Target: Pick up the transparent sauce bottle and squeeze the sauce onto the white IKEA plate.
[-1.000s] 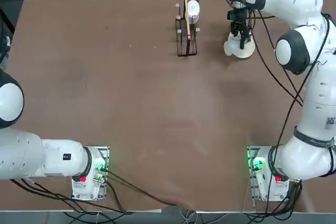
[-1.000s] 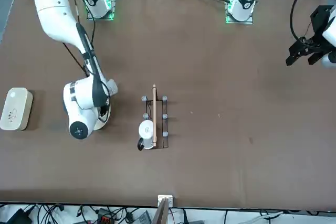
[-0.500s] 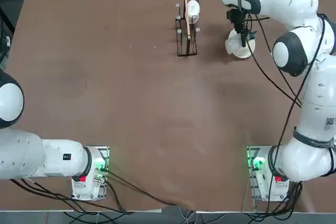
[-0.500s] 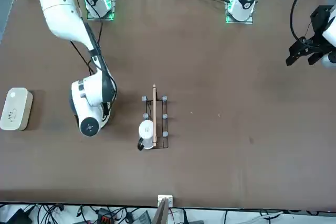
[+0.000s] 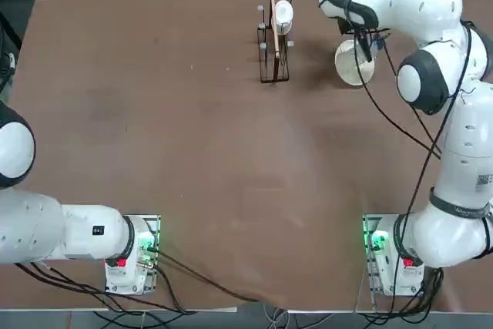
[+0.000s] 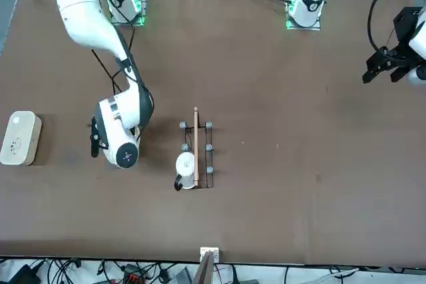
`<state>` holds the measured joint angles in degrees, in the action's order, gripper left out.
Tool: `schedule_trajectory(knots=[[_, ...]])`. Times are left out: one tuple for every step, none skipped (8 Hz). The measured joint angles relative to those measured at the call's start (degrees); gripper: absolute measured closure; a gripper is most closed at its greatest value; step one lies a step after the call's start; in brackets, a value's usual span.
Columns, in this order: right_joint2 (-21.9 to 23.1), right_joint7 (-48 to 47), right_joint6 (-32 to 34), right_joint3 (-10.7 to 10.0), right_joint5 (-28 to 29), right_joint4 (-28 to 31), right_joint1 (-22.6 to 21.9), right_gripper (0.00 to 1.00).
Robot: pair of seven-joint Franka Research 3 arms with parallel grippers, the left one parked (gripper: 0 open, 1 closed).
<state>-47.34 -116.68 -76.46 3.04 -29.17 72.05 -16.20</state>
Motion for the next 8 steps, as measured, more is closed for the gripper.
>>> schedule_trajectory(knots=[[0.0,-2.69,3.86,-0.45,-3.23,0.01,0.11,0.6],[0.0,-4.42,7.25,-1.81,-5.42,0.05,0.19,0.6],[-0.03,-5.7,9.74,-3.96,-6.74,0.62,0.25,0.6],[-0.15,-7.79,10.95,-6.9,-8.69,2.68,0.29,0.6],[-0.37,-9.95,10.56,-9.79,-11.29,6.18,0.61,0.6],[-0.62,-12.12,8.97,-11.66,-13.72,10.19,1.44,0.6],[-0.94,-13.69,6.38,-13.55,-15.52,13.79,2.29,0.6],[-1.04,-14.95,2.26,-16.28,-17.68,17.7,2.86,0.6]])
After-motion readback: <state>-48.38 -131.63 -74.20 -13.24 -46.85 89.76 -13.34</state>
